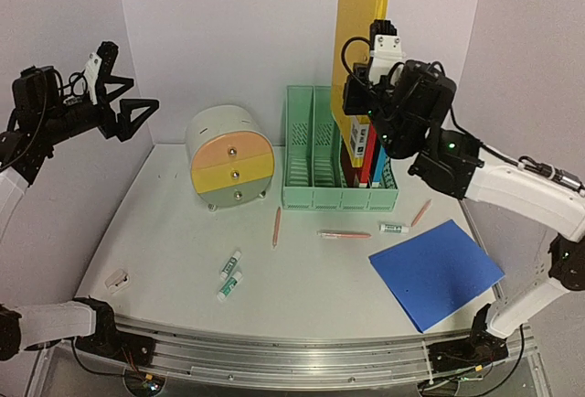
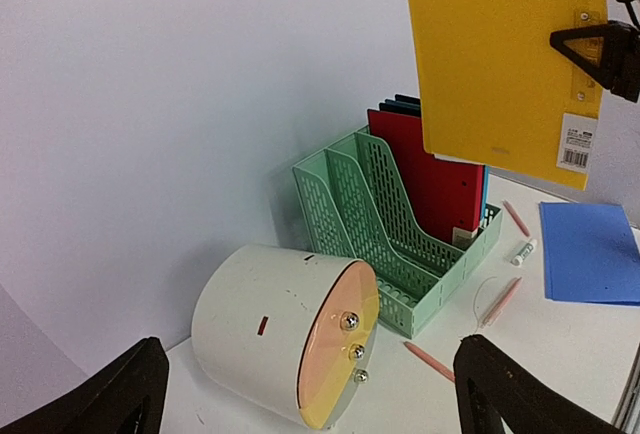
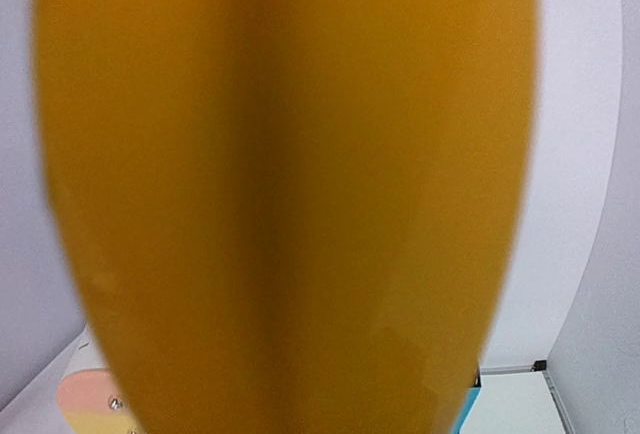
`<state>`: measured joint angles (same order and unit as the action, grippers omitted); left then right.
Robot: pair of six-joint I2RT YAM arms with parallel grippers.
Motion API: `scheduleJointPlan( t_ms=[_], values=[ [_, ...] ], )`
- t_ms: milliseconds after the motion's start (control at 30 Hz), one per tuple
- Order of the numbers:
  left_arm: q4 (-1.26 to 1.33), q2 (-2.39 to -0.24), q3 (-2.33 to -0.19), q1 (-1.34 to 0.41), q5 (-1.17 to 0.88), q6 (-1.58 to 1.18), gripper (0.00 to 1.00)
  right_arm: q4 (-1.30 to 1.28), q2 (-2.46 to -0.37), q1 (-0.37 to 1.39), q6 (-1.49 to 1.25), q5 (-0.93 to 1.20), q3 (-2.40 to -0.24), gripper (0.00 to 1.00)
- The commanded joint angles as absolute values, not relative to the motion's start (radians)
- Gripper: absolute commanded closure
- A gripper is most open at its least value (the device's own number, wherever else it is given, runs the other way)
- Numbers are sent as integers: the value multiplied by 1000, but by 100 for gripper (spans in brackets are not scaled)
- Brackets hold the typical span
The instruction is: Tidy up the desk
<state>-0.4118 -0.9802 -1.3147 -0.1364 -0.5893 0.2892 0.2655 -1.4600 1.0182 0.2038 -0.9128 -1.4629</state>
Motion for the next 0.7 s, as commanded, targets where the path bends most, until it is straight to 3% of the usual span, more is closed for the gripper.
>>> scheduleJointPlan(
  t_ms=[0, 300, 667],
  values=[
    [-347, -956, -1274, -133, -534, 257, 0, 707, -1568, 1009, 335, -1075, -1482, 100],
    [-322, -945, -1215, -134, -517, 243, 0, 986, -1834, 905, 350, -990, -1576, 100],
    [-306, -941, -1166, -134, -493, 273, 0, 1228, -2025, 815, 329, -818, -1547, 100]
  ],
)
